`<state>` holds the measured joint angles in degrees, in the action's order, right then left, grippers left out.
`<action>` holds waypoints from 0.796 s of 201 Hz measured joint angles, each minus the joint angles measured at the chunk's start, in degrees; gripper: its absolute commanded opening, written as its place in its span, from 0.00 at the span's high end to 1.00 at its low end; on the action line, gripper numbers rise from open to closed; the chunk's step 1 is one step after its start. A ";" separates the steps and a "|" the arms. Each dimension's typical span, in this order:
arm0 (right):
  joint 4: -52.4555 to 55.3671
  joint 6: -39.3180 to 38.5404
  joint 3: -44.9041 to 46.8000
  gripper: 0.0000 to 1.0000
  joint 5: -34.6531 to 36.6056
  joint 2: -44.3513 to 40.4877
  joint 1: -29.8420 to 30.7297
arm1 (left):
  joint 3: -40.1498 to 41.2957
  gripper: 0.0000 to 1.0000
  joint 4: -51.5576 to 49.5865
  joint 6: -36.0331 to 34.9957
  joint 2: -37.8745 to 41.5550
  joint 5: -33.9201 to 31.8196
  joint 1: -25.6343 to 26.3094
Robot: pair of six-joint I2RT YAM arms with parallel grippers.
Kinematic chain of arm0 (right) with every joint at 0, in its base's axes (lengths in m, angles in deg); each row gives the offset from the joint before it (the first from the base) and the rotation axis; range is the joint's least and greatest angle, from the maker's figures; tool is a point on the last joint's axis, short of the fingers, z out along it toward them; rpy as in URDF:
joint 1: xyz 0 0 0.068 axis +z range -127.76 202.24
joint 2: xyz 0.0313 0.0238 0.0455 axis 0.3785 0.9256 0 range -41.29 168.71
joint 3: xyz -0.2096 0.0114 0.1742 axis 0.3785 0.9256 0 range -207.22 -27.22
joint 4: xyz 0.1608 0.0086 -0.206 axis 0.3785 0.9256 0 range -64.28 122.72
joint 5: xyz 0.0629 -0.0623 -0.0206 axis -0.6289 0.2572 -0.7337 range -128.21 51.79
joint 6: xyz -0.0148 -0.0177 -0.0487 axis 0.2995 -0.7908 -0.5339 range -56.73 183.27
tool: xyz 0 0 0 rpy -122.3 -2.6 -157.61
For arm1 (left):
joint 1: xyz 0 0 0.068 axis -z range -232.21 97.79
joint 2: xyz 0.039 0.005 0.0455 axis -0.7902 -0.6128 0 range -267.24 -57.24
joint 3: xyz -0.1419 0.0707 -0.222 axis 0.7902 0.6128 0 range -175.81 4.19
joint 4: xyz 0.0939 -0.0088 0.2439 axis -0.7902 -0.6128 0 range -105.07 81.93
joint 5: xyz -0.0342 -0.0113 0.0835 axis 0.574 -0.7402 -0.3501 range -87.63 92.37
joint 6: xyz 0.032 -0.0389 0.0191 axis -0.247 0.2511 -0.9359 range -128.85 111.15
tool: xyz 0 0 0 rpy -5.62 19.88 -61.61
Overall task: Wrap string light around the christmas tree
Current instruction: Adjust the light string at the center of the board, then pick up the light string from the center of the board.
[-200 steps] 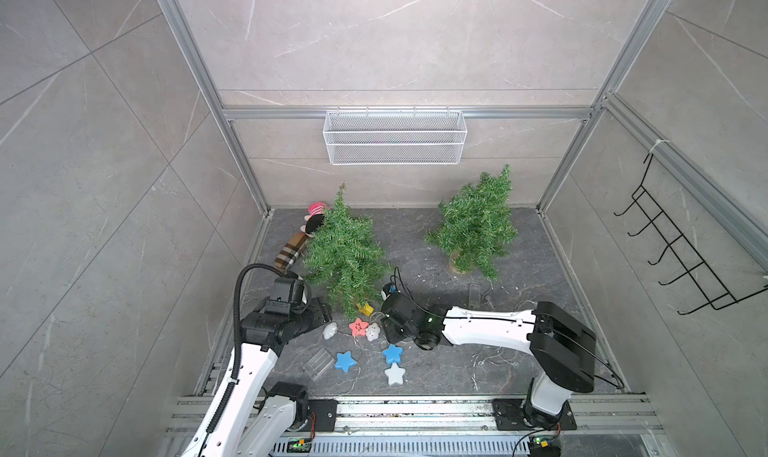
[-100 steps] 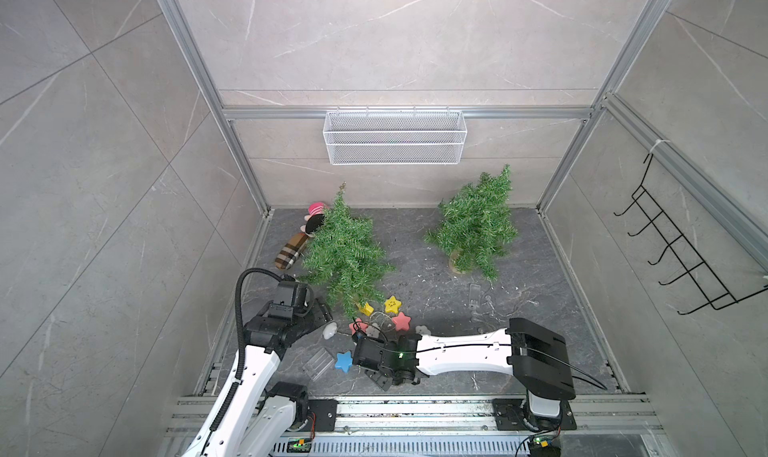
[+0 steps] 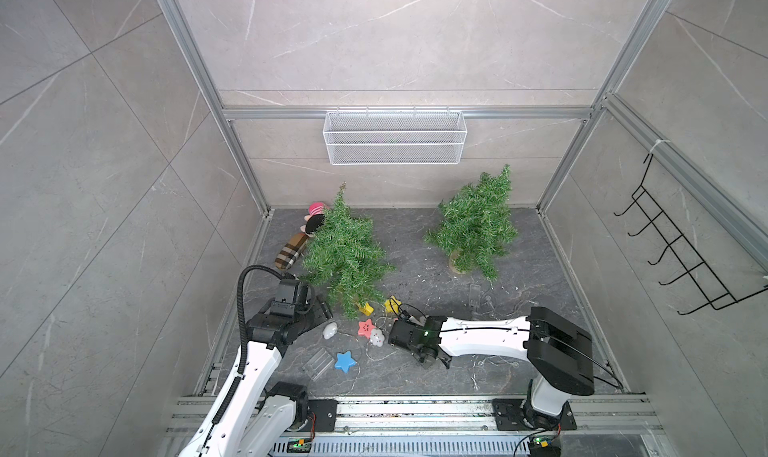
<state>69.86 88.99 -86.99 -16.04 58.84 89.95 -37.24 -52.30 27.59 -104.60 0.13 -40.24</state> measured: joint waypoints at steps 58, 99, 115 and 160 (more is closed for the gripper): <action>2.01 1.57 -15.63 0.41 -5.42 0.66 8.63 | 0.00 0.24 -0.28 -0.70 -0.07 -0.74 0.00; -13.79 1.51 -19.98 0.51 -12.04 7.96 8.72 | 0.00 0.26 -0.50 -1.07 0.63 -0.74 -0.02; -18.84 1.46 -21.31 0.51 -12.63 12.68 8.72 | -0.15 0.27 -0.68 -1.22 0.68 -0.74 -0.02; -27.52 1.53 -22.60 0.47 -9.81 19.43 8.33 | -1.18 0.27 -0.72 -1.31 1.46 -0.74 -0.07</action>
<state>42.34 90.52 -109.59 -25.85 78.27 98.27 -38.42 -53.02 26.28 -103.13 -0.61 -40.30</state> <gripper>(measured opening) 0.523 0.732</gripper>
